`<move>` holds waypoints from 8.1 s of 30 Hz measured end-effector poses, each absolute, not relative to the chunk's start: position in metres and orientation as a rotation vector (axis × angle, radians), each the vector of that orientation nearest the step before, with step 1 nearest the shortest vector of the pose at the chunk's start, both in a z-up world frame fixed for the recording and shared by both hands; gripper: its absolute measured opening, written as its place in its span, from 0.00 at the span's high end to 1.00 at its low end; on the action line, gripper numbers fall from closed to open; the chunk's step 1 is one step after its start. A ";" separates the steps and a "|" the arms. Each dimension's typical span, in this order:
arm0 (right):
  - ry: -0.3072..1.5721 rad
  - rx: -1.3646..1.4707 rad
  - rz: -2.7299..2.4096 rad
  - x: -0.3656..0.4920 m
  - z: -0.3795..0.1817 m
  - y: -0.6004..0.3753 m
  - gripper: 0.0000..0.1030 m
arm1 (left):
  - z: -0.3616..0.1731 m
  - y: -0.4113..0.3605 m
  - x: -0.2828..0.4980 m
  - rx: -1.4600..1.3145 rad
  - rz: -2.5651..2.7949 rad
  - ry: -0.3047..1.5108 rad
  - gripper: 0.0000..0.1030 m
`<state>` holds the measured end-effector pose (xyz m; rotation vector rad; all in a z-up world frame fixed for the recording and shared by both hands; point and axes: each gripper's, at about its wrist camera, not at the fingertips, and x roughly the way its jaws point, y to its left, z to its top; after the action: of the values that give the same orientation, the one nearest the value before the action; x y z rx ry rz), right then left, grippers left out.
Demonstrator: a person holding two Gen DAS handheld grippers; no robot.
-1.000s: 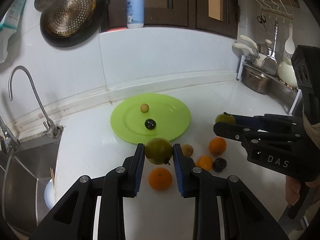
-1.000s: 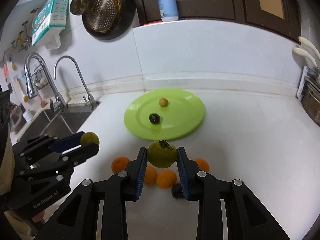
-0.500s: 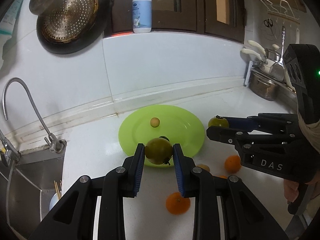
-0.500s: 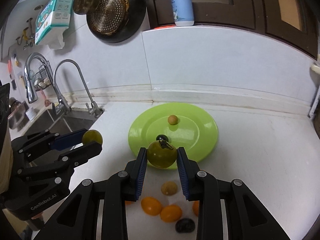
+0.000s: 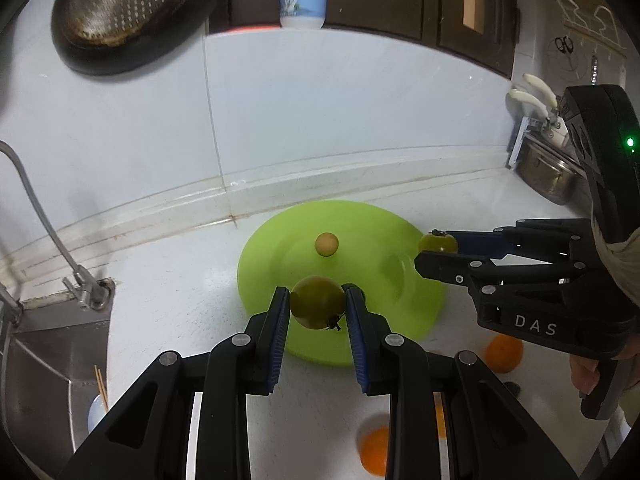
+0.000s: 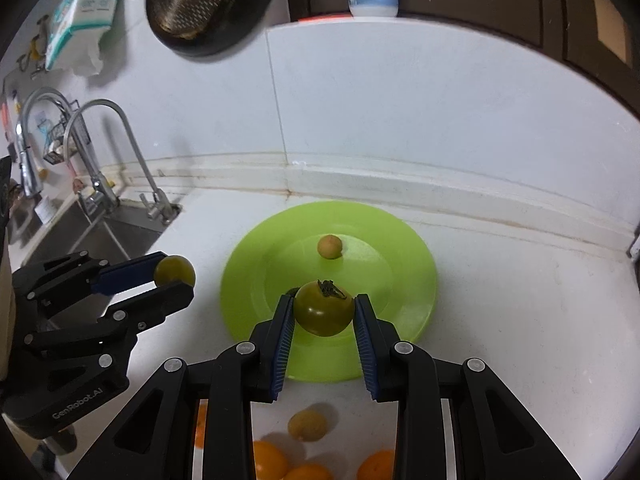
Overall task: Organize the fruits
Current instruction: 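Carry both green fruits onto the green plate and open both tools, then withdraw both open tools from the plate back toward the remaining fruits, then grasp a large orange with the left tool while the right tool grasps a dark plum, then carry the orange and the plum over the green plate, then lower the orange and plum onto the plate and open both tools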
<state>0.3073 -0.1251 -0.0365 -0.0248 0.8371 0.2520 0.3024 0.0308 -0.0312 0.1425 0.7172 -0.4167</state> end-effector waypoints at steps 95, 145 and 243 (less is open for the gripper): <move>0.941 0.024 0.017 0.165 -0.070 -0.153 0.30 | -0.074 0.027 0.199 0.267 -0.436 0.825 0.26; 0.933 0.100 0.154 0.171 -0.073 -0.150 0.69 | -0.060 0.016 0.204 0.192 -0.515 0.837 0.60; 1.024 0.016 0.223 0.418 -0.090 -0.142 0.62 | -0.071 0.006 0.421 0.170 -0.361 0.881 0.48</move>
<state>0.4178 -0.1424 -0.0898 0.0165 1.0236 0.2234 0.4208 0.0059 -0.0710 0.1703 0.8807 -0.3611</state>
